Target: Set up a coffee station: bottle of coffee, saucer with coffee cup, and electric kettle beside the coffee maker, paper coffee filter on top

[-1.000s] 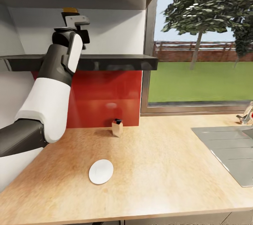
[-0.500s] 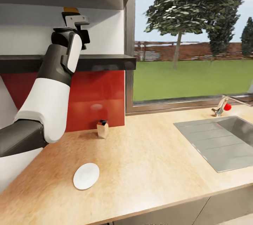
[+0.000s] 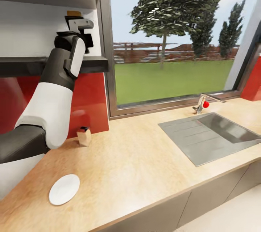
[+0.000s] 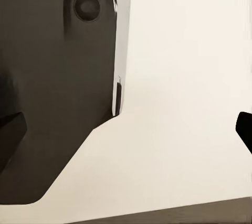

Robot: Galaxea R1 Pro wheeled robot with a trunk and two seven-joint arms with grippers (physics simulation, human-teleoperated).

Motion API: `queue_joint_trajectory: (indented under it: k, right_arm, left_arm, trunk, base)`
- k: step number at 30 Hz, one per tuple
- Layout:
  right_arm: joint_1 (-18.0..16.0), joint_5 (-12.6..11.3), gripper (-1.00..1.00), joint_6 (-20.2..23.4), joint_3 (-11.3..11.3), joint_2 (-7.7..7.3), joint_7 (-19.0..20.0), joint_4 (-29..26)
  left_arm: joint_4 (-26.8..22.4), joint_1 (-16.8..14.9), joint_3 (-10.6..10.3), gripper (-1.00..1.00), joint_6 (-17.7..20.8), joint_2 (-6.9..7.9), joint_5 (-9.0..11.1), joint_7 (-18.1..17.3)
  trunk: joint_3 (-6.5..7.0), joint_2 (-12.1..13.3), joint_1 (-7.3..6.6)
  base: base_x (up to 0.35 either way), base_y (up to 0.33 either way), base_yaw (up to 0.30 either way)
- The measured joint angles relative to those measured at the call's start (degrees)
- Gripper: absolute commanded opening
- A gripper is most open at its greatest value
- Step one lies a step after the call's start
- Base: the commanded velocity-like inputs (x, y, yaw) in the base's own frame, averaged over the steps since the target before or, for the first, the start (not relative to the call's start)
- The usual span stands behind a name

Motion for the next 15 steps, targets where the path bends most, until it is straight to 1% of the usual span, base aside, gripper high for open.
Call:
queue_joint_trajectory:
  k: [15]
  right_arm:
    - [0.0, 0.0, 1.00, 0.0, 0.0, 0.00, 0.0, -0.1]
  left_arm:
    - [0.0, 0.0, -0.2, -1.00, -0.1, -0.14, 0.0, 0.1]
  trunk:
    - [0.00, 0.0, 0.00]
  base:
    - [0.000, -0.274, -0.282]
